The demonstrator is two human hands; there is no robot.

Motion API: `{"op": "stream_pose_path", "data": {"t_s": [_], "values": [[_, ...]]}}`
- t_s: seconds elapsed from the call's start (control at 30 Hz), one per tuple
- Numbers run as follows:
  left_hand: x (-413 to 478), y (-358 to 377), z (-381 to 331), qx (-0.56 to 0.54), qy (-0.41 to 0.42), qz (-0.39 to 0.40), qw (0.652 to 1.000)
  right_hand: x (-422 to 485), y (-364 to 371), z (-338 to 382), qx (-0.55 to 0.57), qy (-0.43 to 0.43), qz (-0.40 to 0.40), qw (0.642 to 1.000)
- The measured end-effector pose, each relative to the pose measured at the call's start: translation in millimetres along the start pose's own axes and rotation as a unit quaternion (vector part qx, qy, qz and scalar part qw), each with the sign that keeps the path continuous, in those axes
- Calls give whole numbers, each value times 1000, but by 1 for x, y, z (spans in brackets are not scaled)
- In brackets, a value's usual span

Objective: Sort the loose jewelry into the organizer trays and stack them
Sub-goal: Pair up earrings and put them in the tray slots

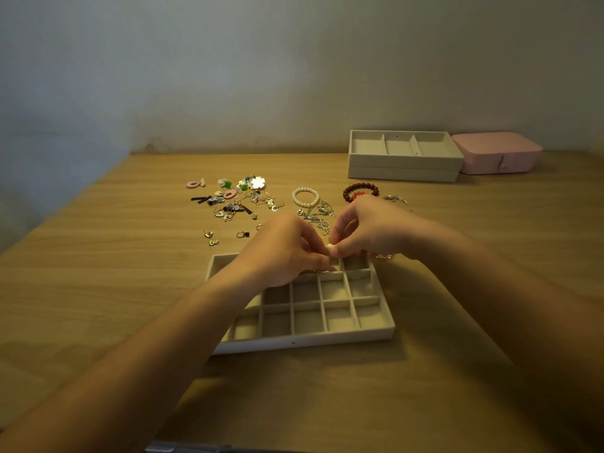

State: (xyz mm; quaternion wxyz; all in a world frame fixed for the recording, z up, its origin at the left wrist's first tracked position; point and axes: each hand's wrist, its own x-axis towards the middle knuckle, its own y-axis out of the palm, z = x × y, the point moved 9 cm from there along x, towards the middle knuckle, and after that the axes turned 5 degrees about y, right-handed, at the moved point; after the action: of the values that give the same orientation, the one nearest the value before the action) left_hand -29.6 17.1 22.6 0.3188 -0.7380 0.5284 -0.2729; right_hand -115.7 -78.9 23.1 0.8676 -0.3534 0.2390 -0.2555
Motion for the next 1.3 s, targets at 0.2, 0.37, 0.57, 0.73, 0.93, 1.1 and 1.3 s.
{"op": "stream_pose_path", "data": {"t_s": [0.2, 0.37, 0.57, 0.73, 0.93, 1.1, 1.3], "values": [[3, 1, -2, 69, -4, -12, 998, 1, -1, 3, -54, -16, -26, 998], [2, 2, -4, 120, 6, -6, 993, 0, 1, 4, -92, -26, -52, 994], [-4, 3, -8, 146, 32, 15, 989, -5, 7, 10, -130, -53, -93, 986], [-9, 6, -6, 135, 38, 24, 990, -9, 10, 14, -148, -63, -118, 980], [-9, 2, -4, 108, 30, 36, 993, -7, 6, 10, -121, -61, -112, 984], [-10, 4, -1, 64, 17, 45, 997, -10, 6, 8, -107, -53, -130, 984], [-8, 6, -1, 48, 16, 56, 997, -7, 3, -1, -54, -6, -121, 991]]}}
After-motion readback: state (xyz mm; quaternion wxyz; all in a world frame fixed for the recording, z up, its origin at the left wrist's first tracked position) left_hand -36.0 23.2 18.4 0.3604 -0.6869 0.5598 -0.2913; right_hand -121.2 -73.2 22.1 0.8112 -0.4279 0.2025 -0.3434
